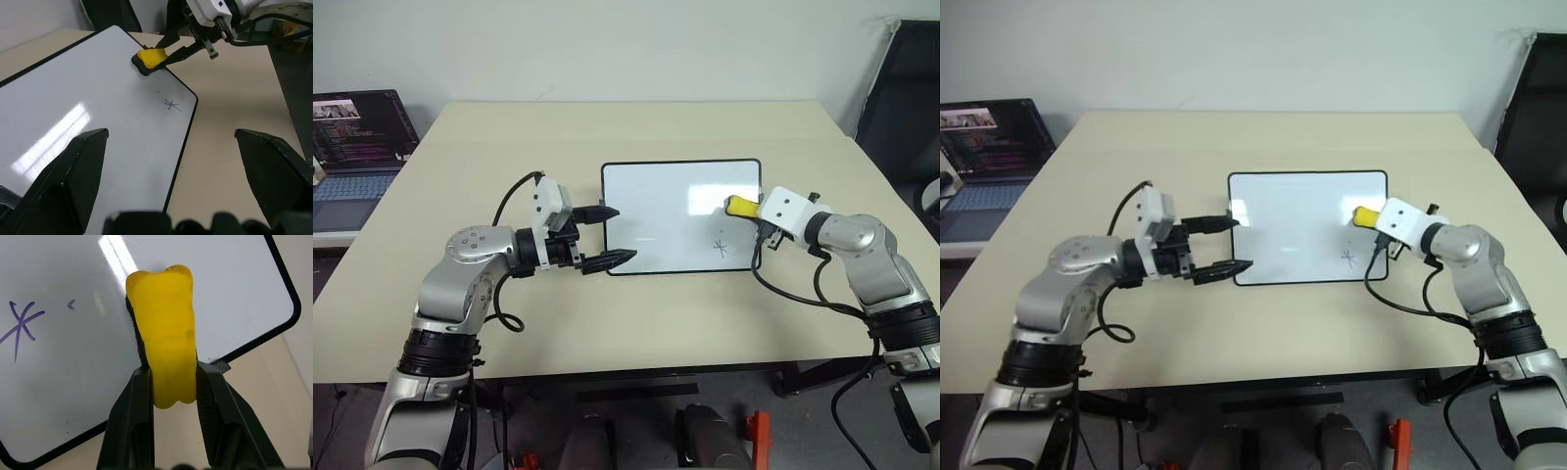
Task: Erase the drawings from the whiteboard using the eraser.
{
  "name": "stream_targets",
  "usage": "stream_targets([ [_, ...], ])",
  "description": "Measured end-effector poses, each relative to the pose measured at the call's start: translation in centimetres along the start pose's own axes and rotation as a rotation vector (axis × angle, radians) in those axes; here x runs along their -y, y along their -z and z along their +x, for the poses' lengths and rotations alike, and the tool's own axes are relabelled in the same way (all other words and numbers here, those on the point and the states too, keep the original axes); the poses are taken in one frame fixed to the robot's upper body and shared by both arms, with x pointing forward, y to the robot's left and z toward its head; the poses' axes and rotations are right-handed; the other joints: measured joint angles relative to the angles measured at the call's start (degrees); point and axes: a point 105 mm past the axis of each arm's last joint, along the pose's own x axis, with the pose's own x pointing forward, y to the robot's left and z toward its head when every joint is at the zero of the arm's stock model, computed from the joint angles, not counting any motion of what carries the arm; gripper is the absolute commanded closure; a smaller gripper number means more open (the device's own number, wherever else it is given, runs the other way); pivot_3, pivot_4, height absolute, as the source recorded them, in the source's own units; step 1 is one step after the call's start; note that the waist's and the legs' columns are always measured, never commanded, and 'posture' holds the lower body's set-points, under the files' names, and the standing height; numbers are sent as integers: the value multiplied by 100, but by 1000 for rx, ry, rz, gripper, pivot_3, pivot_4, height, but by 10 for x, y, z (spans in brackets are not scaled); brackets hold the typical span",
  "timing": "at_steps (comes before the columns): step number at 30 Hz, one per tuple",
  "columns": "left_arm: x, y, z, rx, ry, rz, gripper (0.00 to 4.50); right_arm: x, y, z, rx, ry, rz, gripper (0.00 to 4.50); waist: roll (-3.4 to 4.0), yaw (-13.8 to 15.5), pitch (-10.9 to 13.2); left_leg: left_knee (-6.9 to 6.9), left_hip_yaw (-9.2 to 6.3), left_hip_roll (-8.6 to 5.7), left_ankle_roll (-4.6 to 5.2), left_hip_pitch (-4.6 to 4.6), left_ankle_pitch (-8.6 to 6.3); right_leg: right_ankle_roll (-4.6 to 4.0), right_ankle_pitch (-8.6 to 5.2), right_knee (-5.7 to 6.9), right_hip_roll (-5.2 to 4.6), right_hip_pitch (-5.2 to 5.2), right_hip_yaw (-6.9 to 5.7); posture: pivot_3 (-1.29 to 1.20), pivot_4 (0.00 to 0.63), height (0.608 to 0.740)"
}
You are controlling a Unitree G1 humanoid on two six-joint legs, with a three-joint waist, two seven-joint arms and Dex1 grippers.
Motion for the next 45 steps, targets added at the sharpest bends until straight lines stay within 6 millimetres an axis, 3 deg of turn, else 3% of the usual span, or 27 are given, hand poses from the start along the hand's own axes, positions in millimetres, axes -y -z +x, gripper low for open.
stream_targets([
  [8, -2, 1, 0, -1, -4, -9, 0, -48, -10, -2, 26, -213, 19, 3668, 1, -5, 1, -5, -4, 1, 0, -5, -1, -3, -5, -1, 1, -4, -5, 0, 150, 740],
  [11, -2, 2, 0, -2, -4, -11, 0, -49, -11, -1, 28, -210, 25, 3669, 1, -6, 1, -4, -3, 1, 0, -6, -1, -3, -4, -2, 0, -4, -5, 0, 150, 740],
  [13, -2, 2, 0, -2, -4, -11, 0, -40, -11, 1, 29, -174, 23, 3670, 1, -6, 1, -3, -2, 0, 0, -6, -1, -2, -3, -2, 0, -5, -4, 0, 150, 740],
  [18, -2, 2, 0, -2, -4, -11, 0, 7, -16, -9, 76, -22, 119, 3670, 9, 10, 10, -4, -3, 0, 0, -20, -1, -4, -3, -2, 0, -18, -5, 0, 150, 740],
  [21, -2, 1, 0, -2, -4, -9, 0, 45, -33, -31, 197, 65, 220, 3670, 11, 19, 13, -8, -7, 0, 0, -29, -2, -25, 2, -3, 0, -24, -10, 0, 150, 740],
  [25, -5, -3, -1, 0, -8, 4, 0, 72, -42, -70, 303, 78, 264, 3670, 12, 53, 13, -12, -10, 1, 0, -32, -15, -27, -6, -9, -2, -23, -17, 0, 150, 740],
  [28, -9, -10, -5, 4, -20, 29, 0, 74, -25, -93, 266, 47, 275, 3670, 12, 107, 14, -13, -9, 0, 8, -35, -27, -26, -13, -19, -5, -22, -20, 0, 150, 740],
  [36, -20, -13, -35, -69, -68, 74, 0, 35, 56, -144, 15, -104, 408, 3670, 19, 135, 18, -11, -3, -1, 5, -29, -37, -26, -28, -14, -7, -18, -17, 0, 150, 740],
  [39, -18, -11, -36, -74, -62, 69, 0, 26, 64, -152, 4, -123, 447, 3670, 20, 88, 18, -8, 1, 1, 5, -22, -37, -13, -38, -8, -4, -18, -10, 0, 150, 740],
  [45, -18, -10, -37, -82, -59, 64, 0, 25, 61, -151, 19, -126, 438, 3670, 21, 47, 18, -3, 0, 0, 3, -20, -36, -6, -42, 0, -3, -15, -9, 0, 150, 740],
])
